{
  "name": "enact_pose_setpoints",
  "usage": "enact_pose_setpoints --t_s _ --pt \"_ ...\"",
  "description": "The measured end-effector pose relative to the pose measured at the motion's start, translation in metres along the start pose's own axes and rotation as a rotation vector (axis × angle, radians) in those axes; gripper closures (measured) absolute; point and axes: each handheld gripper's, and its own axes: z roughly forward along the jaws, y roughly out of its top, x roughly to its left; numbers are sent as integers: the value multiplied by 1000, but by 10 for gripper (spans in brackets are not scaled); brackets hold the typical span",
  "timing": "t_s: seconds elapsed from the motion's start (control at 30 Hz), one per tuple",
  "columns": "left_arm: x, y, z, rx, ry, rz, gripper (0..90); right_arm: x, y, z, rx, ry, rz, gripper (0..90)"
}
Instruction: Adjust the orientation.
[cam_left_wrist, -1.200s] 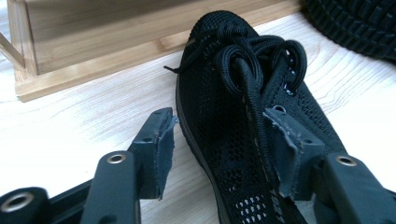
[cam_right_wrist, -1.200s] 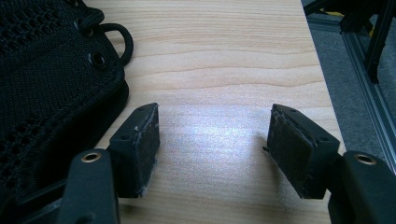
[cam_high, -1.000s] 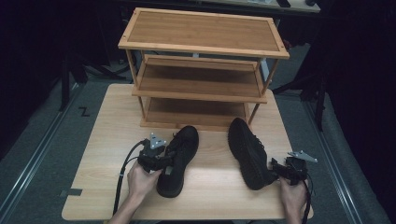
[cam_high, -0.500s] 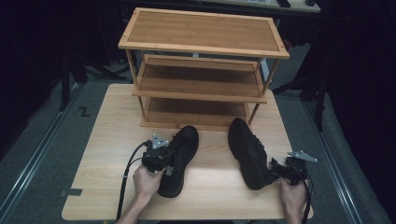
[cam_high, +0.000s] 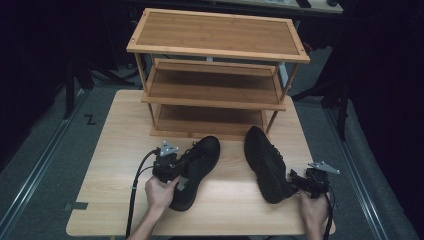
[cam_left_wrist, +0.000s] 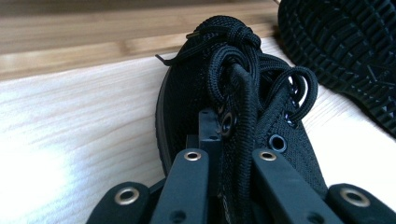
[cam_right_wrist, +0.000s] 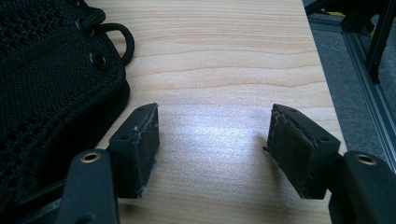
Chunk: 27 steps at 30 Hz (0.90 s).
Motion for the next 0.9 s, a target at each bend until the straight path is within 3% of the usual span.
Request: enact_pose_setpoints --t_s 0.47,0.9 --pt "3 22 3 -19 0 10 885 1 0 0 1 9 -10 332" --pt "14 41 12 -38 18 -14 885 1 0 0 0 16 -17 329"
